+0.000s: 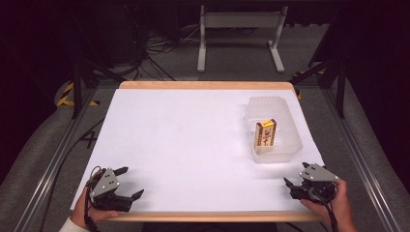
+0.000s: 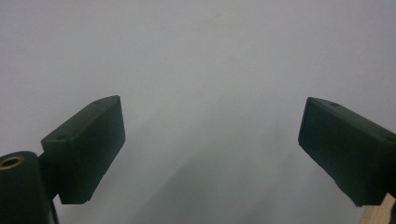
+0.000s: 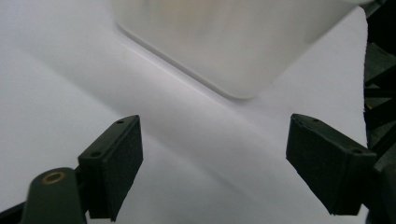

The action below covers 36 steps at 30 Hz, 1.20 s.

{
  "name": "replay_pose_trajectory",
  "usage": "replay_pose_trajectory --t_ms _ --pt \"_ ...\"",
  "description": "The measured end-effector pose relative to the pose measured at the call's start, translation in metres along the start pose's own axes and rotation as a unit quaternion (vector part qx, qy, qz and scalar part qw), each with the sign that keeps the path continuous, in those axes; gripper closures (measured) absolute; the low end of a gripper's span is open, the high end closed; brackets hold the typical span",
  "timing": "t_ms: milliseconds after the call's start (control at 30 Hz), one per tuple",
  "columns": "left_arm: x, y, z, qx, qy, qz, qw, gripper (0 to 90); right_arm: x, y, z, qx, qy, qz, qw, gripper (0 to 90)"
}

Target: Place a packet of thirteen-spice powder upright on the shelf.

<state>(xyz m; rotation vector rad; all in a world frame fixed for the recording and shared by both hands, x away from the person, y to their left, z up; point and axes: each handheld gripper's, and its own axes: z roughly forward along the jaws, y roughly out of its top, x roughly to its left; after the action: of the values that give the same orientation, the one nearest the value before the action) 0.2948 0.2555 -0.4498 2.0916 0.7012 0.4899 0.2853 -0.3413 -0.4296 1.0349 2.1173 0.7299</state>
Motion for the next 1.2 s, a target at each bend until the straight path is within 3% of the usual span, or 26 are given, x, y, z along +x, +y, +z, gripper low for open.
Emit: replay_pose_trajectory --t_ms 300,400,533,700,1200 --pt "0.003 0.003 0.003 -0.001 -0.002 -0.001 1.0000 8.1 -0.012 -0.021 -0.005 -0.004 -0.028 0.055 0.9981 15.3" --pt "0.003 0.002 0.004 -0.003 0.000 -0.002 1.0000 8.1 -0.014 -0.026 -0.004 0.000 -0.039 0.060 0.9974 14.0" --pt "0.003 0.002 0.002 -0.005 0.003 -0.004 1.0000 8.1 -0.015 -0.027 -0.006 -0.022 -0.054 0.066 0.9961 13.6" --pt "0.003 0.002 0.001 -0.005 0.004 -0.005 1.0000 8.1 -0.018 -0.028 -0.004 -0.029 -0.055 0.089 0.9941 11.0" --pt "0.003 0.003 0.002 -0.006 0.004 -0.003 1.0000 8.1 -0.011 -0.025 -0.003 -0.023 -0.057 0.079 0.9949 10.4"
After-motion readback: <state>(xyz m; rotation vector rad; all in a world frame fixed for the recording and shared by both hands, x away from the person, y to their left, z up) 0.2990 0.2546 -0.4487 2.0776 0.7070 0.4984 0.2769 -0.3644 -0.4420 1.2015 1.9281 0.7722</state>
